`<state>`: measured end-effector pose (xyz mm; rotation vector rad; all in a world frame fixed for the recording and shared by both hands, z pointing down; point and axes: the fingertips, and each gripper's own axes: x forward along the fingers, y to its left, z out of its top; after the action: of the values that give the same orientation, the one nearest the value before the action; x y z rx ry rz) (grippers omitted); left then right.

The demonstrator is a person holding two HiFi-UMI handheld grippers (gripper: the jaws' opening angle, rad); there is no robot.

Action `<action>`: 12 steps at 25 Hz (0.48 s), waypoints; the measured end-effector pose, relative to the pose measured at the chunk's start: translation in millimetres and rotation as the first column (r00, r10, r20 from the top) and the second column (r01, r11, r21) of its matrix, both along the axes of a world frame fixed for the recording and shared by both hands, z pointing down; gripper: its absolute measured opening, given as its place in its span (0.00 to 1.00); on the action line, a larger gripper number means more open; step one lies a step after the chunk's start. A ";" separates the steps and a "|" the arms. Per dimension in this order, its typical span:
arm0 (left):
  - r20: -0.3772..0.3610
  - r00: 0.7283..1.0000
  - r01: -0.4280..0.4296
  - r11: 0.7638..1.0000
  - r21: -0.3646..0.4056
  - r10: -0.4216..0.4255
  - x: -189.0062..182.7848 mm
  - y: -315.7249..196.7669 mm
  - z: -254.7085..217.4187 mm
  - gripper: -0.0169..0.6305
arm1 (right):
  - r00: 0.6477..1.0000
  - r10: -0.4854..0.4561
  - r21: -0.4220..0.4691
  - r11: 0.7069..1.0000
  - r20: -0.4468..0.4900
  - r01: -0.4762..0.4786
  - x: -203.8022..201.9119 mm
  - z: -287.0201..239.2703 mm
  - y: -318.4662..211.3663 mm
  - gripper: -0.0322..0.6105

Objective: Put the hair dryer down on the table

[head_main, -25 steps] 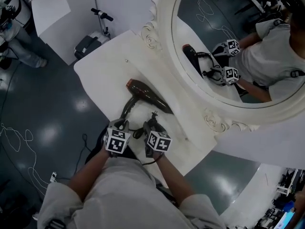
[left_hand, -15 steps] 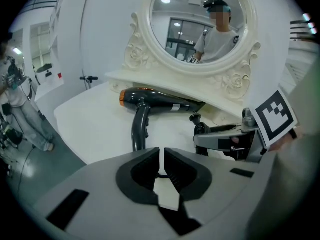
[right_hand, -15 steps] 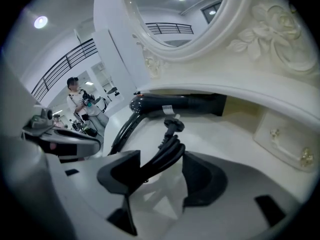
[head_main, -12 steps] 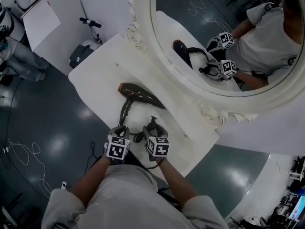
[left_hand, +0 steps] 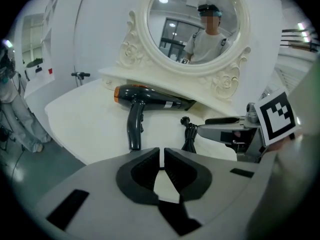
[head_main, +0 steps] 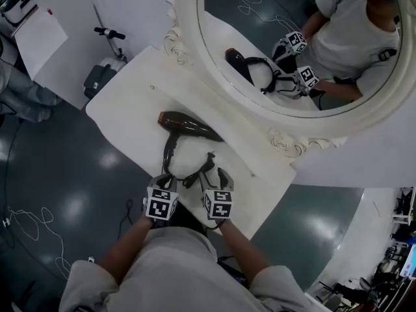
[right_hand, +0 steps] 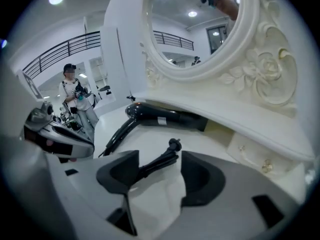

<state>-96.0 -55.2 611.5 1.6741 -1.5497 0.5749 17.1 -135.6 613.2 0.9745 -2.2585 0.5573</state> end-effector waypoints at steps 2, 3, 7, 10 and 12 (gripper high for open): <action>-0.015 1.000 -0.018 0.999 0.031 0.018 2.5 1.5 -11.5 0.08 | 1.000 0.007 0.054 0.999 0.019 -0.008 2.9 -17.8 10.9 0.31; -0.021 0.999 -0.023 0.998 0.059 0.024 3.3 1.0 -20.5 0.08 | 0.999 0.003 0.081 0.997 0.037 -0.006 2.6 -28.0 16.6 0.24; -0.020 0.997 -0.066 0.976 0.209 0.071 8.2 5.2 -62.0 0.08 | 0.997 -0.020 0.189 0.982 0.080 0.004 -1.5 -68.6 41.9 0.10; -0.026 0.993 -0.103 0.950 0.295 0.116 11.5 11.9 -85.8 0.08 | 0.995 -0.005 0.245 0.969 0.099 -0.020 -5.4 -94.6 58.4 0.07; -0.019 0.992 -0.112 0.934 0.339 0.126 7.2 18.3 -100.0 0.08 | 0.993 0.007 0.267 0.963 0.121 -0.039 -11.7 -110.3 69.2 0.07</action>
<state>-88.9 -36.8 511.5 2.0358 -1.5917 0.3454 5.4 -66.4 502.9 1.1263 -2.4785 0.3299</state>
